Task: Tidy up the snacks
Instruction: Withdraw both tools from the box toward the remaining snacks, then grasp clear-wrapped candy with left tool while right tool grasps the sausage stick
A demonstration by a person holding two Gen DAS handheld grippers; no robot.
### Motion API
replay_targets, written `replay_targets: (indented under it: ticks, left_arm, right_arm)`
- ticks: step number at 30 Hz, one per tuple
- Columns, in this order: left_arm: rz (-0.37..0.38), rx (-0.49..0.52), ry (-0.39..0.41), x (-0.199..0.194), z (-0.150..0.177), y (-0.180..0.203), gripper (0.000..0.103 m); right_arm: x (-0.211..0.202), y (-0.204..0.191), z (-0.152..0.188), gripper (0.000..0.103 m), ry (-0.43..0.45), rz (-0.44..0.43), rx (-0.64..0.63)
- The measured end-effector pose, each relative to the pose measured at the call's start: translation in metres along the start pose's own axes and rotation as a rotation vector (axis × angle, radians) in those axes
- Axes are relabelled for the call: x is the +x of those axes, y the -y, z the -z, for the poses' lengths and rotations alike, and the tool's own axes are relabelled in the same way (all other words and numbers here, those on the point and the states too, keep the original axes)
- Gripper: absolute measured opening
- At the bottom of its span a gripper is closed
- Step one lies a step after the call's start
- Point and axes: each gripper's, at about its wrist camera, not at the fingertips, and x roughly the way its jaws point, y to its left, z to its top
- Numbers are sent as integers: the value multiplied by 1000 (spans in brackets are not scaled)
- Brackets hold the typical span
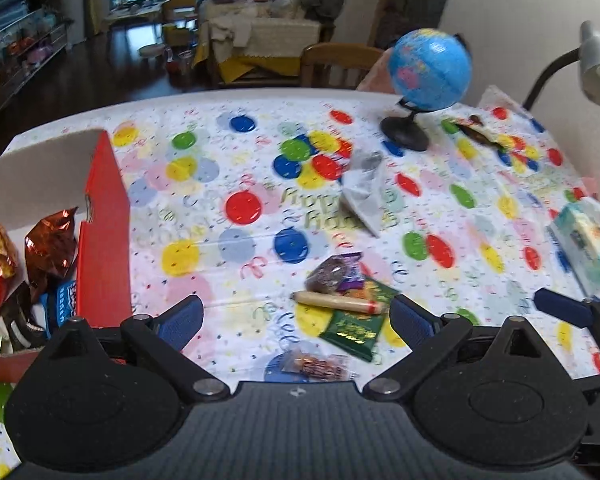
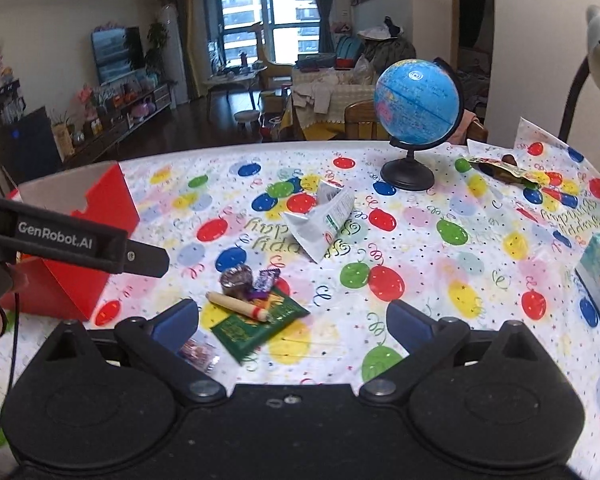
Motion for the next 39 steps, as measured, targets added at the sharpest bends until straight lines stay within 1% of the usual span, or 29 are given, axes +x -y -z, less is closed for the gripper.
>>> replay_targets:
  ticks: [3,6,11,14,17,19,21,22,25,27,29,30,31,35,36,39]
  left_arm:
    - [5,-28,-48,15,5,-2,100]
    - [-23,-47,-67,26,14,-1,100]
    - [-19,-76,-138,44,29,3,99]
    - [-15,-89,-167,53,38,7,99]
    - [-13,-82,-185,61,44,13,99]
    - [-4,-77,-193,66,46,15,94]
    - [-11,-69,-200,71,47,17,91]
    - [-14,-64,-199,73,48,17,86]
    - [-39,-41,-176,75,48,19,77]
    - [-41,-28,-164,76,48,21,77]
    - [-43,-12,-149,76,47,24,70]
    - [-47,-2,-142,76,47,25,63]
    - [-49,6,-137,76,47,25,59]
    - [-47,0,-123,74,47,22,51]
    - [-55,0,-112,72,46,20,41]
    - [-75,-22,-106,72,42,9,39]
  right_arm:
    - [13,5,1,99,-21,-8,-31]
    - [29,8,3,98,-63,-36,-74]
    - [53,10,10,95,-112,-84,-145]
    - [61,11,15,94,-142,-124,-176]
    - [66,12,21,92,-165,-152,-202]
    - [68,14,24,92,-177,-162,-210]
    - [69,16,26,92,-186,-175,-212]
    - [70,17,28,91,-189,-178,-215]
    - [73,18,29,89,-193,-179,-220]
    - [75,19,29,87,-194,-186,-216]
    - [77,18,28,82,-199,-197,-222]
    - [78,17,27,81,-199,-202,-229]
    - [78,16,27,81,-195,-204,-237]
    - [81,14,22,78,-180,-208,-266]
    - [83,14,21,76,-177,-207,-270]
    - [87,11,15,72,-161,-202,-284]
